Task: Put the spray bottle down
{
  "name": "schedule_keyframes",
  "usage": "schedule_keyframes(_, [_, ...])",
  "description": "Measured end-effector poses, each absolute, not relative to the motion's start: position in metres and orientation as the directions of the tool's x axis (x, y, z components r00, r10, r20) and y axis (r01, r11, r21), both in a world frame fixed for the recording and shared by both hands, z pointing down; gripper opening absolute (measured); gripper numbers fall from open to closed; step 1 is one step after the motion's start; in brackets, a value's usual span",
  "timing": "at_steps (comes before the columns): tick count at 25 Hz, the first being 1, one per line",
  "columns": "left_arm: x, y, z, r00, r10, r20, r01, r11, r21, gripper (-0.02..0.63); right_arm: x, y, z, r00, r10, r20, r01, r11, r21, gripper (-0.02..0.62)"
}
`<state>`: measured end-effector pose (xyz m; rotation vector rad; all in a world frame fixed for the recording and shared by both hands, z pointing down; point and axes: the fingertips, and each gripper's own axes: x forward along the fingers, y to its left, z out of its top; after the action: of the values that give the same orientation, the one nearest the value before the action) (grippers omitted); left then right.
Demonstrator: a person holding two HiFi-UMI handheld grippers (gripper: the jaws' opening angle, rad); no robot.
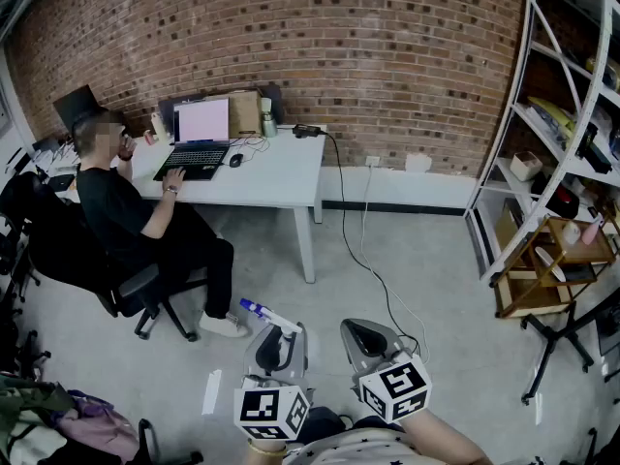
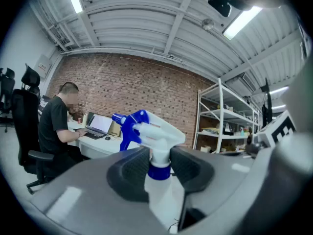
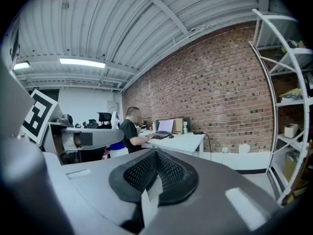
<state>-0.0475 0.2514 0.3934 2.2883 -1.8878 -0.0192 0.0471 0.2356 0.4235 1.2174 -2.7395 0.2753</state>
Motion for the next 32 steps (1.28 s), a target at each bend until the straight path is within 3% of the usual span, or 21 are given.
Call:
schedule_keyframes(12, [-0.060,0.180,0.405,0.178,-0.978,0.105,-0.976,-0.162,0.143,0.132,0.035,0.169,0.448,-0.671,-0.704,0.232,-0.738,0.663,-0.126,-0.002])
schedule_keyframes(32, [-0.129,-0.041,0.404,0.203,-0.973,0.114,-0.973,-0.187,0.135,0.130,-0.026,-0.064,0.436,-0.621,-0.748,0.233,-0.779,0.622,-0.080,-0.002])
